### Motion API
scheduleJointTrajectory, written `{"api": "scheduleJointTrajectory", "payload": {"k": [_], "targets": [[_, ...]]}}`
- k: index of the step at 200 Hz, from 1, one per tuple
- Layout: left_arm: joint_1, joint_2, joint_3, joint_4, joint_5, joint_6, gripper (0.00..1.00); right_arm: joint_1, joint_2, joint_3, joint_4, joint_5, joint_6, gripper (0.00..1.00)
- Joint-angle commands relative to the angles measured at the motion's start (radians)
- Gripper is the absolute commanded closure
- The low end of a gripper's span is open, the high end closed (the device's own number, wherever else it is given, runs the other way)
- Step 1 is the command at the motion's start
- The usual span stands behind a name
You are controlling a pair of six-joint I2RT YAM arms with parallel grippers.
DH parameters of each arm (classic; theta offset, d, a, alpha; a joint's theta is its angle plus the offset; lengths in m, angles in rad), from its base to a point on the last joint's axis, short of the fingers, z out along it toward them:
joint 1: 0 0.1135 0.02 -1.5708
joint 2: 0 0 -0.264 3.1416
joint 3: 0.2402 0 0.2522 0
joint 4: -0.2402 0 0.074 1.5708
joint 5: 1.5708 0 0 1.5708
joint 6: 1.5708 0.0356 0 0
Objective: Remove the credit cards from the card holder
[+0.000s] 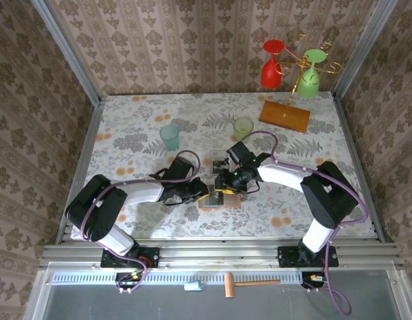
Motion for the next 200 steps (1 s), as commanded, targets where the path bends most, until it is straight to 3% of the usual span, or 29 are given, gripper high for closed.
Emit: {"api": "scheduleJointTrajectory", "payload": {"k": [1,70,200], "targets": [[0.013,-0.008,0.020,-0.038,-0.014,0.026,0.85,-0.014,-0.035,-0.040,0.039,-0.024,0.041,0.64],[0.015,-0.012,0.030,-0.012,0.011,0.020,0.85,-0.024,-0.059,-0.090,0.107,-0.072,0.073,0.69],[0.014,0.000,0.010,-0.035,-0.006,0.028,0.89,-0.021,0.063,-0.096,0.204,-0.152,0.106,0.72]]}}
